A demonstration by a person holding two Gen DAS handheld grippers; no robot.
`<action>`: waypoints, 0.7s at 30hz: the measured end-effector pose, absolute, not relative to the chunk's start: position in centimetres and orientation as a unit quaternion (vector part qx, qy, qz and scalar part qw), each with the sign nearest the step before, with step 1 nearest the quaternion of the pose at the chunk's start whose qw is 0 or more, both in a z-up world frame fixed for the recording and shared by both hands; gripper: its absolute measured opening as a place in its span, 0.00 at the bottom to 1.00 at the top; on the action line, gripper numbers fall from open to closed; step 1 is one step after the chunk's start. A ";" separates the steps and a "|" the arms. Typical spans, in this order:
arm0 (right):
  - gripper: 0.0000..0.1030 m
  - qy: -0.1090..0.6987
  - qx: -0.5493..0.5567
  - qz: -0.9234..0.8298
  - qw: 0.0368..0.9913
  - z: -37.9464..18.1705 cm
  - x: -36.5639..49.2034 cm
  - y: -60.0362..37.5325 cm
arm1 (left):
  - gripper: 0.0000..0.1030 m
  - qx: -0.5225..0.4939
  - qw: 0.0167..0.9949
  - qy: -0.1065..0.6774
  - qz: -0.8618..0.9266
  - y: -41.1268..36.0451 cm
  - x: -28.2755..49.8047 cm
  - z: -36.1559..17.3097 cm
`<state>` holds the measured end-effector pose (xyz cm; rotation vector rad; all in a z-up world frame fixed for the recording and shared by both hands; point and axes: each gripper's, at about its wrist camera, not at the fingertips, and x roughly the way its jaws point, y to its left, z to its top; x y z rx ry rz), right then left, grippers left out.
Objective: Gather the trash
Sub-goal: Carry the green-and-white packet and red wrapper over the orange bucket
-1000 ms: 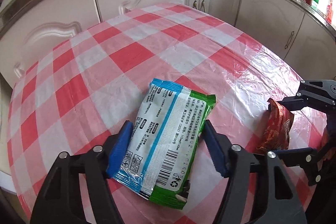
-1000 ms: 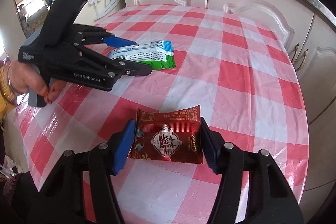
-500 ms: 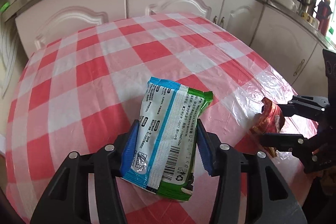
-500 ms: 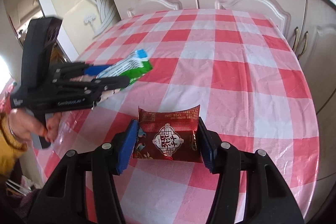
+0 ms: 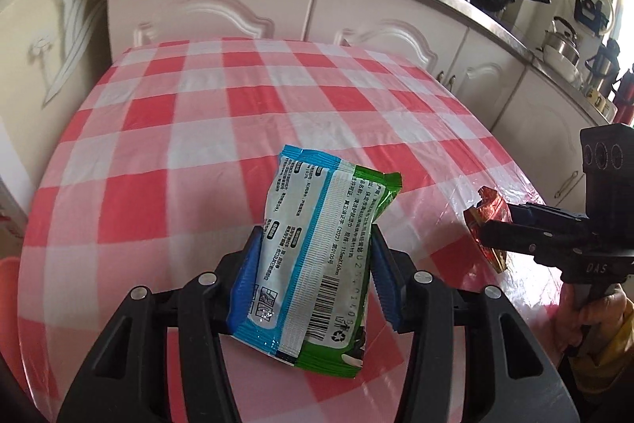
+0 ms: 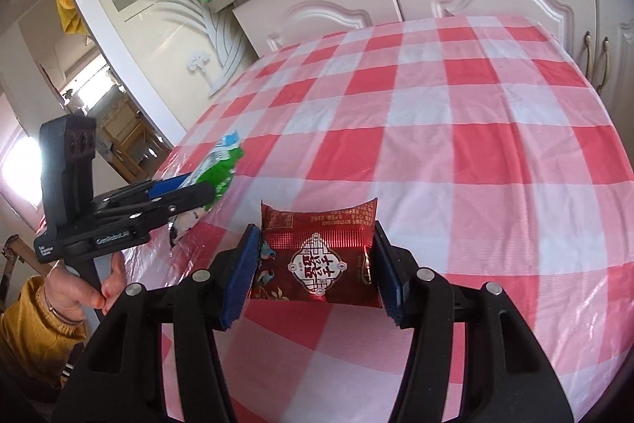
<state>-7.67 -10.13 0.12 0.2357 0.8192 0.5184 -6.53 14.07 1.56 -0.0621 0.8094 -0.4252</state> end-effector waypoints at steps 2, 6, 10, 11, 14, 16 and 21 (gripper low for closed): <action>0.55 0.392 0.117 0.250 0.878 0.2 -7.5 -9.9 | 0.51 -0.044 0.899 0.388 -0.197 15.2 -7.0 1.6; 0.55 0.394 0.133 0.257 0.872 0.0 -7.1 -9.5 | 0.51 -0.061 0.904 0.382 -0.183 17.2 -8.2 1.8; 0.55 0.396 0.134 0.257 0.872 0.1 -7.0 -8.6 | 0.51 -0.067 0.909 0.378 -0.162 18.8 -8.9 2.0; 0.55 0.397 0.135 0.258 0.870 0.0 -6.9 -8.3 | 0.51 -0.065 0.911 0.376 -0.154 19.3 -9.1 2.2; 0.55 0.401 0.136 0.263 0.867 0.0 -6.8 -7.4 | 0.51 -0.067 0.916 0.372 -0.138 20.7 -9.5 2.5; 0.55 0.404 0.132 0.264 0.866 0.0 -6.8 -6.7 | 0.51 -0.067 0.919 0.368 -0.127 21.5 -9.8 2.7; 0.55 0.410 0.130 0.266 0.863 -0.1 -6.8 -5.4 | 0.51 -0.072 0.924 0.364 -0.095 24.1 -10.5 2.8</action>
